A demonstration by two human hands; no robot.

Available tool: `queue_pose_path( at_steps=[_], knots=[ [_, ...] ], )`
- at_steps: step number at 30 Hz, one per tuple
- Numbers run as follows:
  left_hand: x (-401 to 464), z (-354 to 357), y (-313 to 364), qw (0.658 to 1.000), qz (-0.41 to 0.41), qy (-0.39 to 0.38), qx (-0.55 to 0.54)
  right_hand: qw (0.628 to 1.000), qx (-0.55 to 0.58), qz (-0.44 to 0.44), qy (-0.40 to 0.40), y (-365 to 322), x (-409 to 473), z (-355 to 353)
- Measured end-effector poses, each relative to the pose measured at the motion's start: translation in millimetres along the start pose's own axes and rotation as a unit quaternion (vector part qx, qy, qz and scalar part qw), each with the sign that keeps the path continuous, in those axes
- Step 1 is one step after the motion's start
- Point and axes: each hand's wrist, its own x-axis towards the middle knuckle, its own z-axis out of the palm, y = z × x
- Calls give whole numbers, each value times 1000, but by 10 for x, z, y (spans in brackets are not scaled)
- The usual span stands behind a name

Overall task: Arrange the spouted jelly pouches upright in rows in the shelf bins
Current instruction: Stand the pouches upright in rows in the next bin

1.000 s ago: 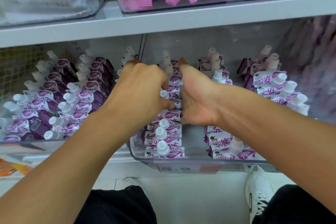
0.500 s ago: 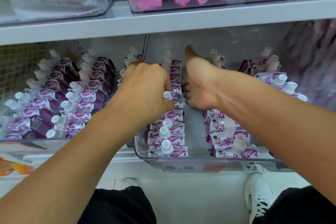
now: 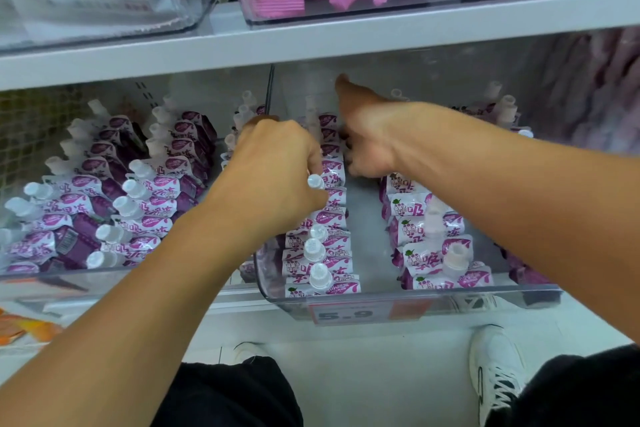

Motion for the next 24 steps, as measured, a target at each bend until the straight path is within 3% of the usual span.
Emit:
queue_pose_path(
  at_steps=[8,15,19,24],
  knots=[
    [-4,3,5,1000,14,14,1,999,2,-18,47,-131,-16,285],
    [-11,4,4,1000,23,11,2,1000,11,27,11,-119,27,-39],
    [-5,5,6,1000,26,13,8,999,-11,-5,31,-88,163,105],
    [7,19,-9,999,31,13,17,997,47,32,-52,-105,84,-14]
  ],
)
